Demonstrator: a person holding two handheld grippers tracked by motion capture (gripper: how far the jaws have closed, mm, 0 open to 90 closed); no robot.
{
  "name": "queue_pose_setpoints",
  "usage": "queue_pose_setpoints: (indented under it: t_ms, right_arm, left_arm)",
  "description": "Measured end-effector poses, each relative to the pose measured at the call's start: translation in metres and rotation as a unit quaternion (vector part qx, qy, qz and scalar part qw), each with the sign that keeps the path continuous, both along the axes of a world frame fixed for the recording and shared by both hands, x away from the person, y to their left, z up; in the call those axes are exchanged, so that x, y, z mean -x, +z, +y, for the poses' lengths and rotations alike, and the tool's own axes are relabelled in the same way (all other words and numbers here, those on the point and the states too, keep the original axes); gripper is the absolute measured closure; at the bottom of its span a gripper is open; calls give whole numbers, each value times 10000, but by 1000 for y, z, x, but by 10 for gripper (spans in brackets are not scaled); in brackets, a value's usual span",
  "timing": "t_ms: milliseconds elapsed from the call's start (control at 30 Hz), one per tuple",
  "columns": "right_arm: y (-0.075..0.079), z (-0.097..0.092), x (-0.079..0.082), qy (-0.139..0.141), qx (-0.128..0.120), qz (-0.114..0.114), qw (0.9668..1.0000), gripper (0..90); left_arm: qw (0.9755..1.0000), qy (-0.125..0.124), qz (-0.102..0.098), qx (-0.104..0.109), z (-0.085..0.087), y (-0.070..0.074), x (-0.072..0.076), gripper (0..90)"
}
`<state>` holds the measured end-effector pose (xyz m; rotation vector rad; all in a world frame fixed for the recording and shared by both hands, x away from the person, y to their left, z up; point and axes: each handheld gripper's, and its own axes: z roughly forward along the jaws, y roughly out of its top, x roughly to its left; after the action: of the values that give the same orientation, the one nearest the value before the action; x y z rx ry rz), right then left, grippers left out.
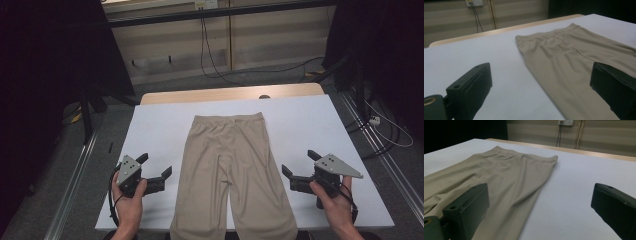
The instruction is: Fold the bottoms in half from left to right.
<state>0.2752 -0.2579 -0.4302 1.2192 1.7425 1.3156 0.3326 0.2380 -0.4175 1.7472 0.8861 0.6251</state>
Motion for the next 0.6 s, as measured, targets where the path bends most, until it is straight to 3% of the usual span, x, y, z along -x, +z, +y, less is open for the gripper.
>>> queue_pose_setpoints:
  t_ms: [367, 533, 600]
  right_arm:
    - [-1, 8, 0, 318, -118, 160, 9993, 15]
    - [-1, 22, 3, 690, -127, 241, 9972, 13]
    - [-2, 28, 3, 910, -118, 284, 9954, 10]
  left_arm:
    - [9998, 28, 189, -78, 1, 0, -1, 44]
    - [9993, -78, 350, -87, -3, -1, -4, 44]
    - [9987, -144, 447, -187, -6, -1, -7, 44]
